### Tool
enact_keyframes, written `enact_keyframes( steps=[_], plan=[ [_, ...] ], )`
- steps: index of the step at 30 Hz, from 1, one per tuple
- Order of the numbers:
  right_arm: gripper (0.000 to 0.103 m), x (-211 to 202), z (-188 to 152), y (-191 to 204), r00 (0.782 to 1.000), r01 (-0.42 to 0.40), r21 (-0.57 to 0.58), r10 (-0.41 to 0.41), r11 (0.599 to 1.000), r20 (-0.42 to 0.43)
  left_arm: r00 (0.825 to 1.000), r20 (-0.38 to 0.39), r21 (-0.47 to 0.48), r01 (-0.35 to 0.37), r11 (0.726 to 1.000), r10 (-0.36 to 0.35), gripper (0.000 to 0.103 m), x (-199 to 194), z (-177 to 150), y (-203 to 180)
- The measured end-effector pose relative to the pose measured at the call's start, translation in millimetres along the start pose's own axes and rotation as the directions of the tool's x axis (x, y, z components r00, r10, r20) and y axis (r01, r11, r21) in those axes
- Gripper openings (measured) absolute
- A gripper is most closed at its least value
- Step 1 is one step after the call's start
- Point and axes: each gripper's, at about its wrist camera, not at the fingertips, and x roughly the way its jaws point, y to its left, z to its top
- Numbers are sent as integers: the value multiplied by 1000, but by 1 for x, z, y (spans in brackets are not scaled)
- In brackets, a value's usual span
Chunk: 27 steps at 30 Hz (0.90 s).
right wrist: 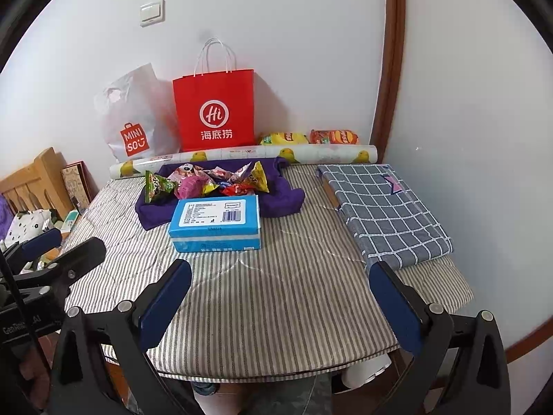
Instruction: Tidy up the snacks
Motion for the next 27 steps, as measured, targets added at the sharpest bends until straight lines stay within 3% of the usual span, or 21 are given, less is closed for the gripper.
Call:
enact_keyframes(
  steps=[27],
  plan=[
    [101, -12, -3, -10, 1000, 22, 34, -22, 999, 15, 1000, 15, 12, -3, 1000, 3, 101, -13, -1, -8]
  ],
)
